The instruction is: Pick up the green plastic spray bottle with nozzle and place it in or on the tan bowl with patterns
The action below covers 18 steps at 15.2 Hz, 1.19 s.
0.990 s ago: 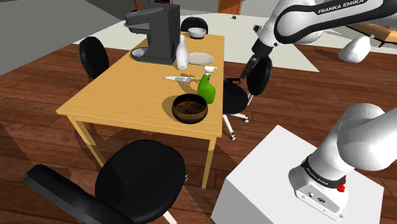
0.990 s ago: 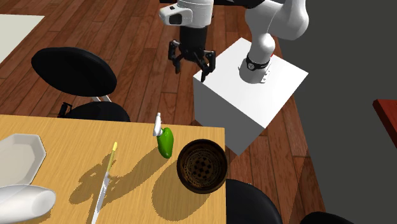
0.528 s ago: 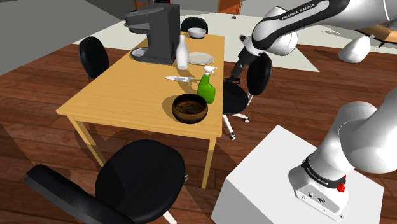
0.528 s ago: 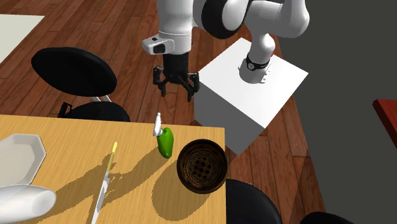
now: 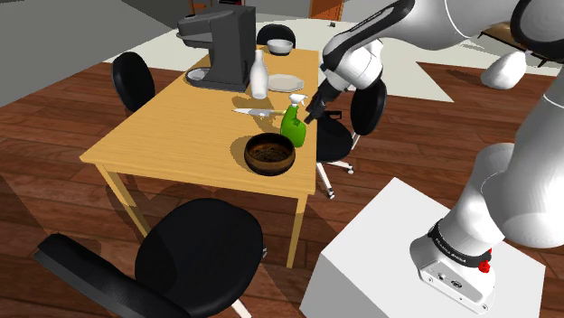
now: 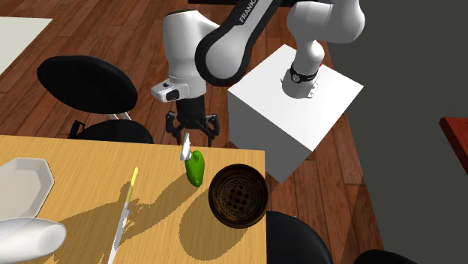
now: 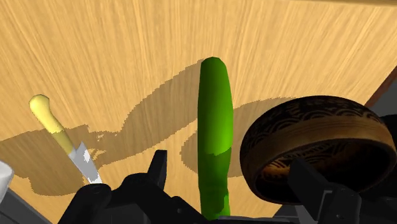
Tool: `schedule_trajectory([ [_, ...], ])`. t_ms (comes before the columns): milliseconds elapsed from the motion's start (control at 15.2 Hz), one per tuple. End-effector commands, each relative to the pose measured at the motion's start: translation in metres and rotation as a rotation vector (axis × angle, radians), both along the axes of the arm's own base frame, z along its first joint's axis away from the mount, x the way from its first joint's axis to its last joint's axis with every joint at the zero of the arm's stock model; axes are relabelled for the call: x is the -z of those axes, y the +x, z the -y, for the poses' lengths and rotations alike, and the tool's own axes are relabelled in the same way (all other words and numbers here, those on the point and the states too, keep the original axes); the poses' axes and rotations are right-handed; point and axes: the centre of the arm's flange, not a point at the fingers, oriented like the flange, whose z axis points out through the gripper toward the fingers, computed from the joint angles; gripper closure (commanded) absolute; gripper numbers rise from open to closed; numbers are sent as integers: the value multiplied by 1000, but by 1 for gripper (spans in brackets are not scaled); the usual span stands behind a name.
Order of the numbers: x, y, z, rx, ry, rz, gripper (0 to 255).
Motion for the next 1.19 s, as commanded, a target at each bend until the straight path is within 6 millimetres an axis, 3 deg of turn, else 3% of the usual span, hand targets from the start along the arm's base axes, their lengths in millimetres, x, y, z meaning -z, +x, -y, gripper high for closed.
schedule_trajectory([
  [0,11,10,-3,-12,4,9,0],
  [396,36,21,-12,-12,4,9,0],
  [858,36,21,-12,-12,4,9,0],
  [924,36,21,-12,-12,4,9,255],
  [1122,36,21,-12,-12,4,9,255],
])
